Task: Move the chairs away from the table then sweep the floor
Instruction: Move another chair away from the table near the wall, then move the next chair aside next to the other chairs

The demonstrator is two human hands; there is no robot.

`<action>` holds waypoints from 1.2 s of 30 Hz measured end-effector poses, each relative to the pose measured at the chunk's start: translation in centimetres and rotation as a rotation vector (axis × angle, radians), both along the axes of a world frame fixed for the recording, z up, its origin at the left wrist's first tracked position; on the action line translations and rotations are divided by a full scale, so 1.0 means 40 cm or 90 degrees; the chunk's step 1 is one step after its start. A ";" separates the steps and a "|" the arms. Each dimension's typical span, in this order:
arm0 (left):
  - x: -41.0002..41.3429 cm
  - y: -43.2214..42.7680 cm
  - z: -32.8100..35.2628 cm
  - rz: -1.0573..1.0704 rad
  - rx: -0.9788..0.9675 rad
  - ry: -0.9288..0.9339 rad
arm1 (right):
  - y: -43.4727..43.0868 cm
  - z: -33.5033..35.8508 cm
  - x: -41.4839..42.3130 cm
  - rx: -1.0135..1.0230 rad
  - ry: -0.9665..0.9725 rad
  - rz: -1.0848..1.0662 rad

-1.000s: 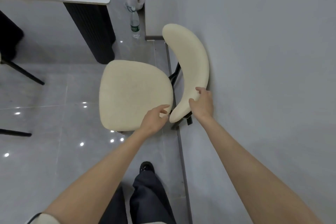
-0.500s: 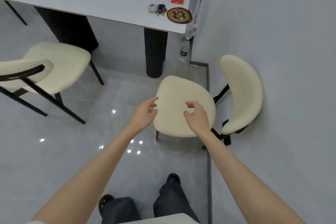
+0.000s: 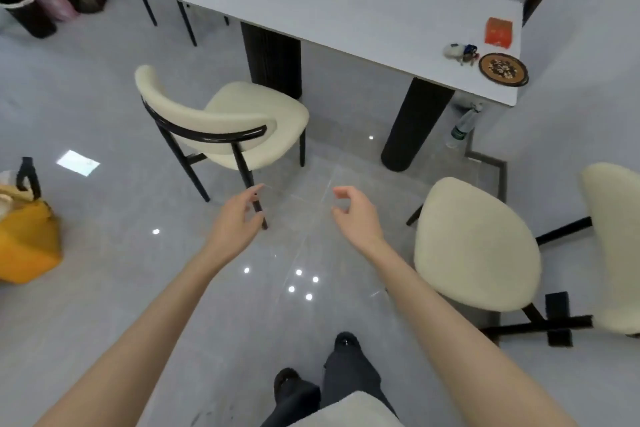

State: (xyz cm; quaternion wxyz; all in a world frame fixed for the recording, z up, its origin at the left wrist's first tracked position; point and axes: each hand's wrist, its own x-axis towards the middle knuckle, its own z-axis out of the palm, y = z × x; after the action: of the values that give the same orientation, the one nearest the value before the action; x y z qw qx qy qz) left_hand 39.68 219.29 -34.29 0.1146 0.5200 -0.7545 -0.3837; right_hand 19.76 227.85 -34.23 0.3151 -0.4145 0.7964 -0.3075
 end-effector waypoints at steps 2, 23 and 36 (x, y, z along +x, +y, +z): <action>0.058 -0.049 0.000 0.014 -0.012 -0.015 | -0.077 0.003 0.048 0.003 -0.001 0.026; 0.242 -0.961 -0.152 -0.116 -0.112 -0.381 | -1.081 -0.174 0.316 0.128 0.150 0.316; 0.297 -1.305 -0.275 -0.379 -0.209 -0.562 | -1.271 -0.290 0.417 0.340 0.285 0.406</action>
State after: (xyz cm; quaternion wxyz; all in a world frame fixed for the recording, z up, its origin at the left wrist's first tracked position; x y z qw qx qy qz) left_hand 51.54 167.08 -45.27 -0.2462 0.3713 -0.8950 -0.0226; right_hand 36.45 177.01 -45.83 0.3098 -0.5989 0.7291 0.1171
